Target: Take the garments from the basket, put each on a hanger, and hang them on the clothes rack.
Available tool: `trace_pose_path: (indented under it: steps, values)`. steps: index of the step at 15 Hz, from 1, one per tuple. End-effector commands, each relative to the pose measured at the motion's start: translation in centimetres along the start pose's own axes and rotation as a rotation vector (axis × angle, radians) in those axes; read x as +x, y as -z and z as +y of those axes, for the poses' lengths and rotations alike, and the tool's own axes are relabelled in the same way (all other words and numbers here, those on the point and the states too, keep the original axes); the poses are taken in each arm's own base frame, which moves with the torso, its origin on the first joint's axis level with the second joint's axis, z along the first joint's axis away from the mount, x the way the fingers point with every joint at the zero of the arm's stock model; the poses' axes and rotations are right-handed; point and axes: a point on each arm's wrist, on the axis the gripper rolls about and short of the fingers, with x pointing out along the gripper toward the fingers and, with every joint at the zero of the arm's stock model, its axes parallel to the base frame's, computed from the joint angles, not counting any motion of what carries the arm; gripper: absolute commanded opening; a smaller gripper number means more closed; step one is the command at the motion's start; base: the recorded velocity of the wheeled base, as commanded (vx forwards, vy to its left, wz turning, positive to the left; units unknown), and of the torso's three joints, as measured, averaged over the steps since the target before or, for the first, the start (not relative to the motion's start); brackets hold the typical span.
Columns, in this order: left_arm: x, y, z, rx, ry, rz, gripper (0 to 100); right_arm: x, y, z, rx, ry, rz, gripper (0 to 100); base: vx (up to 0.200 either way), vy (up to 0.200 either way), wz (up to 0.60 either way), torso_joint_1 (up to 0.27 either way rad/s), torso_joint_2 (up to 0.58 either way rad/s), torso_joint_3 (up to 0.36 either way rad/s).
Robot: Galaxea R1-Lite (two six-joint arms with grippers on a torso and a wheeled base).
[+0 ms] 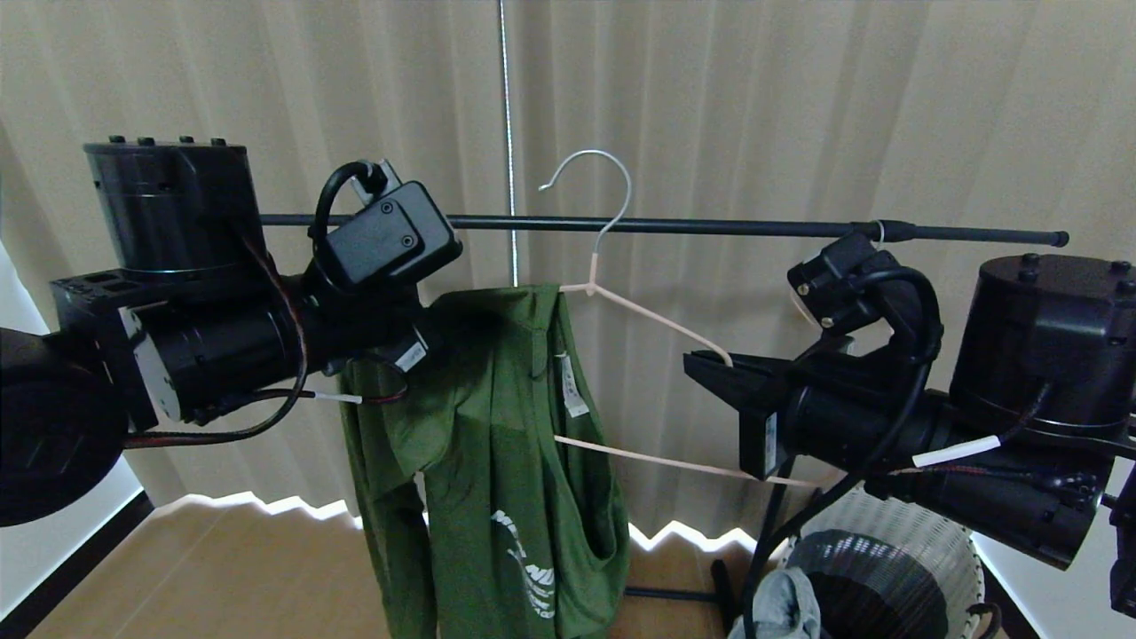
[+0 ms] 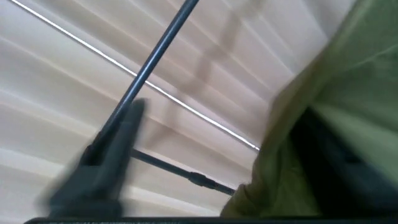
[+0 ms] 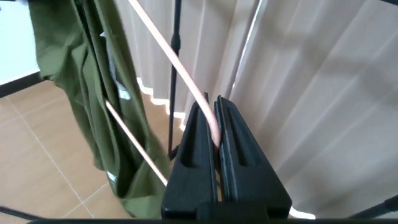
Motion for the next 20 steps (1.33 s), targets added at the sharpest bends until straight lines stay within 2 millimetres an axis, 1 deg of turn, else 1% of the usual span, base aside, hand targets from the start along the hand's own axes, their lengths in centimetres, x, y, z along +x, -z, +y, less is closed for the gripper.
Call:
trace_pose_path:
  steps: [1, 8, 9, 13, 14, 18, 20]
  values:
    - [0.1, 0.1, -0.1, -0.001, 0.002, 0.002, 0, -0.1, 0.0, 0.1, 0.0, -0.007, -0.001, 0, 0.0, 0.0, 0.0, 0.0, 0.0, 0.0]
    - [-0.1, 0.2, -0.2, 0.0, 0.005, 0.006, 0, -0.4, -0.2, 0.1, -0.001, -0.005, -0.013, 0, 0.0, 0.0, 0.0, 0.0, 0.0, 0.0]
    - [-0.5, 0.3, -0.4, 0.0, 0.009, 0.01, 0, -0.5, -0.2, 0.1, 0.0, -0.005, -0.016, 0, 0.0, 0.0, 0.0, 0.0, 0.0, 0.0]
    - [-0.8, 0.7, -1.1, 0.012, -0.073, -0.065, 0, -0.4, -0.2, 0.0, -0.001, 0.001, -0.015, 0, 0.0, 0.0, 0.0, 0.0, 0.0, 0.0]
    - [-0.9, 0.9, -1.2, 0.014, -0.101, -0.05, 0, -0.3, -0.1, 0.0, -0.003, 0.001, -0.01, 100, 0.0, 0.0, 0.0, 0.0, 0.0, 0.0]
    - [-1.0, 1.3, -0.8, 0.011, -0.12, -0.02, 0, -0.2, 0.0, -0.1, -0.003, 0.007, -0.007, 100, 0.0, 0.0, 0.0, 0.0, 0.0, 0.0]
    - [-2.0, 1.8, -0.4, -0.003, -0.109, 0.051, 0, -0.1, 0.0, -1.0, -0.013, 0.041, -0.005, 100, 0.0, 0.0, 0.0, 0.0, 0.0, 0.0]
